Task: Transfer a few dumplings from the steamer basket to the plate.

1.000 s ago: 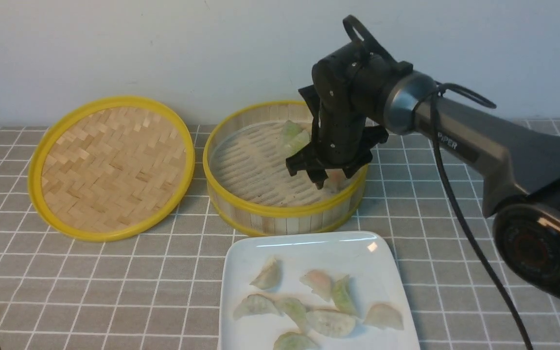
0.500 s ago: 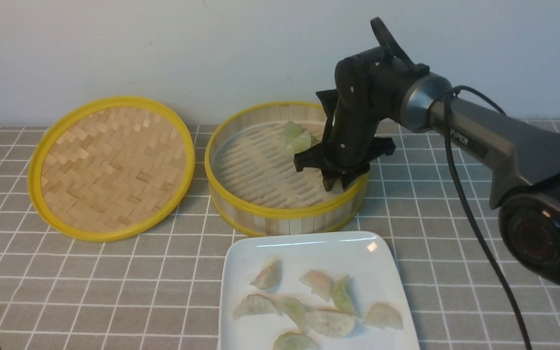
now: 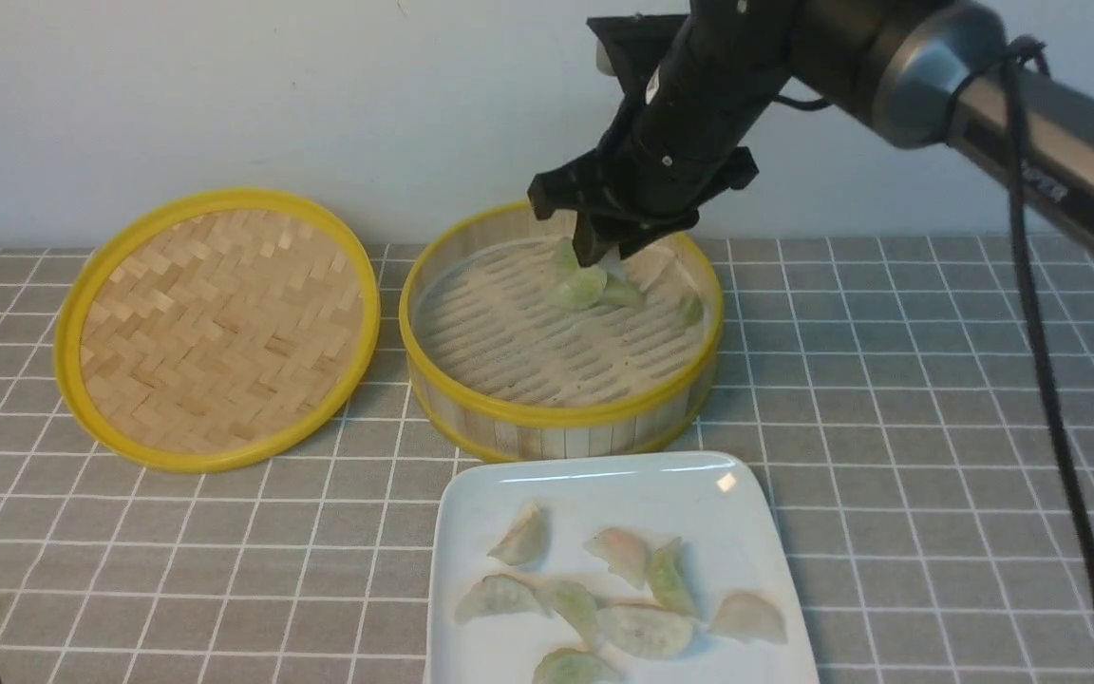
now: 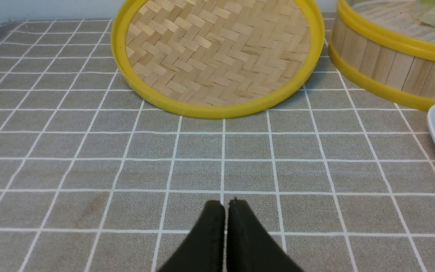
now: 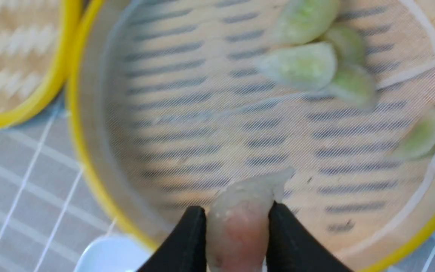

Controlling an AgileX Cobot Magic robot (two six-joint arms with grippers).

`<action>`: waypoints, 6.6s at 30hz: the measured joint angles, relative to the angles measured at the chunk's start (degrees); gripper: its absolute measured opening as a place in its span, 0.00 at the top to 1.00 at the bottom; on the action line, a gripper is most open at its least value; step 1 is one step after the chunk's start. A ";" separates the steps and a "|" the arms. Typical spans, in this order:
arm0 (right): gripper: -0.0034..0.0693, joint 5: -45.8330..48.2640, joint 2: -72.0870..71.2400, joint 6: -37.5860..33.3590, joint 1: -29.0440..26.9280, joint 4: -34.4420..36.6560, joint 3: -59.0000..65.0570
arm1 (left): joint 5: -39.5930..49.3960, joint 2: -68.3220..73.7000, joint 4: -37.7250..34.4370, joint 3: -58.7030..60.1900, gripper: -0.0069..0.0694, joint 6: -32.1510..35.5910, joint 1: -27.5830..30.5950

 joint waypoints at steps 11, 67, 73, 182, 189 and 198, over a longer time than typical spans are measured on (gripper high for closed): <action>0.70 0.11 -0.54 -0.33 8.62 0.27 18.16 | 0.00 0.00 0.00 0.00 0.92 0.00 0.00; 0.20 -12.24 15.83 9.73 -3.14 -18.03 -2.24 | 0.00 0.00 -0.05 0.00 0.92 0.00 0.00; 0.20 -13.94 15.93 4.16 -1.60 -16.51 -2.23 | 0.00 0.00 -0.05 0.00 0.92 0.00 0.00; 0.95 -0.04 -32.30 -3.22 10.78 -5.71 24.74 | 0.00 0.00 -0.05 0.00 0.92 0.00 0.00; 0.97 -1.01 -54.36 2.60 10.78 -12.15 36.02 | 0.00 0.00 -0.05 0.00 0.92 0.00 0.00; 0.97 -21.11 -81.70 7.55 10.78 -16.58 61.17 | 0.00 0.00 -0.05 0.00 0.92 -0.05 0.00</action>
